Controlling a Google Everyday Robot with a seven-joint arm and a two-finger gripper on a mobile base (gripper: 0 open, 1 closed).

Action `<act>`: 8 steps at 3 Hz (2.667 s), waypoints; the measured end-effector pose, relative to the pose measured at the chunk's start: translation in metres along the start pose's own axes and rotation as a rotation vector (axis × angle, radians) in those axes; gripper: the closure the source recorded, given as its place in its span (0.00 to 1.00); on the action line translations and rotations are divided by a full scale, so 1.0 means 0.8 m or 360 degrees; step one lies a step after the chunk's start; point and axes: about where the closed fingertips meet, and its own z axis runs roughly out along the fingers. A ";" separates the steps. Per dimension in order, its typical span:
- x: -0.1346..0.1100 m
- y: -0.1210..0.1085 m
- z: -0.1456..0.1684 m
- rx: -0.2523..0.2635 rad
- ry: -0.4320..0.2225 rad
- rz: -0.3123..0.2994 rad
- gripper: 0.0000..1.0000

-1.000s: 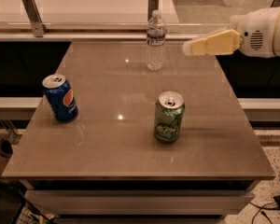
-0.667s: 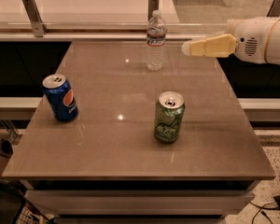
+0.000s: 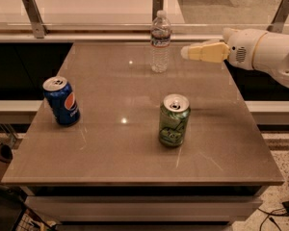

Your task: Knock water bottle over

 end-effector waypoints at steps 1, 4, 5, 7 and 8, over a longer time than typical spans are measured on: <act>0.010 -0.025 0.027 0.0023 0.0005 0.0007 0.00; -0.010 -0.040 0.092 0.0074 -0.0102 -0.0139 0.00; -0.011 -0.027 0.111 0.0037 -0.0151 -0.0135 0.00; -0.018 0.006 0.135 -0.0054 -0.0208 -0.0144 0.00; -0.014 0.017 0.147 -0.0114 -0.0195 -0.0134 0.00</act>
Offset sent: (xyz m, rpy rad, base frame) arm 0.0730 0.0013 -0.0105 -0.0326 -0.0815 -0.0482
